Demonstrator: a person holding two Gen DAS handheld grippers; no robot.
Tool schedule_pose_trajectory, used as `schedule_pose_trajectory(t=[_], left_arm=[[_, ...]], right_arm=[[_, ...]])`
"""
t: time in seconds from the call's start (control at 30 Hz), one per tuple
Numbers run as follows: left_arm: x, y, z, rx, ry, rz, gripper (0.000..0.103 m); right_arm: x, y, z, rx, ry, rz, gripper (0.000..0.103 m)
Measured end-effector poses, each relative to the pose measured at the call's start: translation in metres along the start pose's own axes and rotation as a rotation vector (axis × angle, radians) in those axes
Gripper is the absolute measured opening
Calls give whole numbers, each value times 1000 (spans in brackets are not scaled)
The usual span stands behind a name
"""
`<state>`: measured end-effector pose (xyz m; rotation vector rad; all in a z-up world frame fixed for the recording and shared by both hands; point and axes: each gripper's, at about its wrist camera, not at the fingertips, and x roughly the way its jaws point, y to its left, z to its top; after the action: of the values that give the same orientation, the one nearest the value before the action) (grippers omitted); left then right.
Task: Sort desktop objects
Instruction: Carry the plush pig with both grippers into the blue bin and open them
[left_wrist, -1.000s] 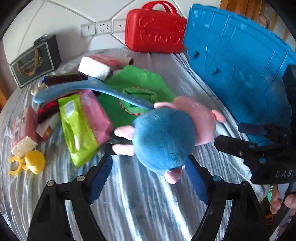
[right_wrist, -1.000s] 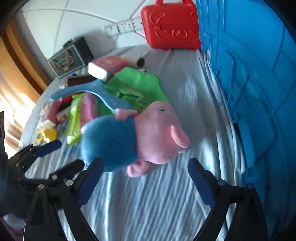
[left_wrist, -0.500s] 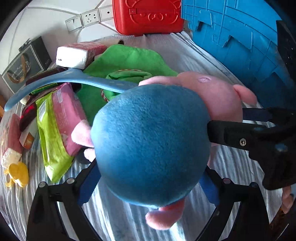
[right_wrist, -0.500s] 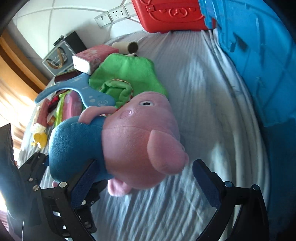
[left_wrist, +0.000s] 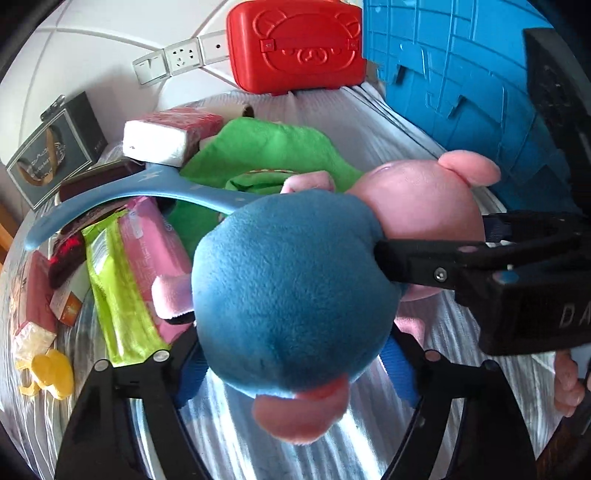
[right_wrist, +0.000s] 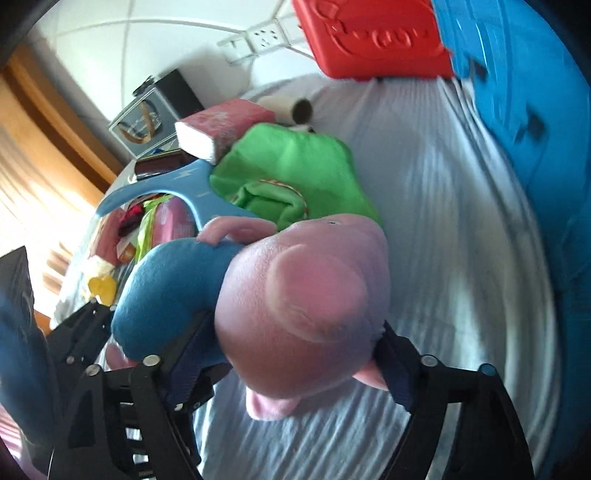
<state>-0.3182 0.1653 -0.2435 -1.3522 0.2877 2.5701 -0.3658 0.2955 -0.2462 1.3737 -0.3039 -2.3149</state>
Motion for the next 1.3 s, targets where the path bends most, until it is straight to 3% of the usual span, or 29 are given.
schedule_pose_trajectory(t=[0.23,0.47,0.53,0.57,0.67,0.7,0.73,0.77,0.83,0.9,0.97,1.0,1.13,1.17,1.3], left_arm=[[-40,11,4,-20,-79,30,79],[-120,16,25,12,-247,49,79],[-145,12,33,33,-305,47,79],[-161,8,39,46,-339,42,79],[-200,-6,53,88,-425,17,79],[-211,-13,59,103,-448,4,79],[-224,-24,66,126,-478,-13,79],[-234,-32,71,141,-499,-26,79],[-253,-59,84,184,-542,-62,80],[-266,-86,94,213,-564,-96,80],[-275,-122,107,241,-572,-142,80],[-278,-143,113,255,-568,-166,80],[-278,-211,128,295,-529,-239,81],[-277,-229,130,306,-516,-254,81],[-272,-282,132,340,-479,-288,84]], right_arm=[[-44,40,5,-66,-84,-9,72],[-108,72,17,-105,-212,-25,72],[-155,88,21,-116,-299,-55,72],[-155,88,21,-116,-299,-55,72],[-207,95,22,-112,-389,-96,72],[-244,92,20,-89,-452,-129,72],[-244,92,20,-89,-452,-129,72],[-281,83,14,-65,-513,-166,72],[-295,78,10,-59,-535,-183,72],[-345,52,-2,-29,-600,-257,73],[-361,40,-6,-15,-613,-282,73],[-384,16,-12,12,-625,-323,73],[-415,-29,-23,59,-625,-382,73],[-432,-61,-32,98,-620,-409,73],[-448,-95,-42,142,-613,-430,73]])
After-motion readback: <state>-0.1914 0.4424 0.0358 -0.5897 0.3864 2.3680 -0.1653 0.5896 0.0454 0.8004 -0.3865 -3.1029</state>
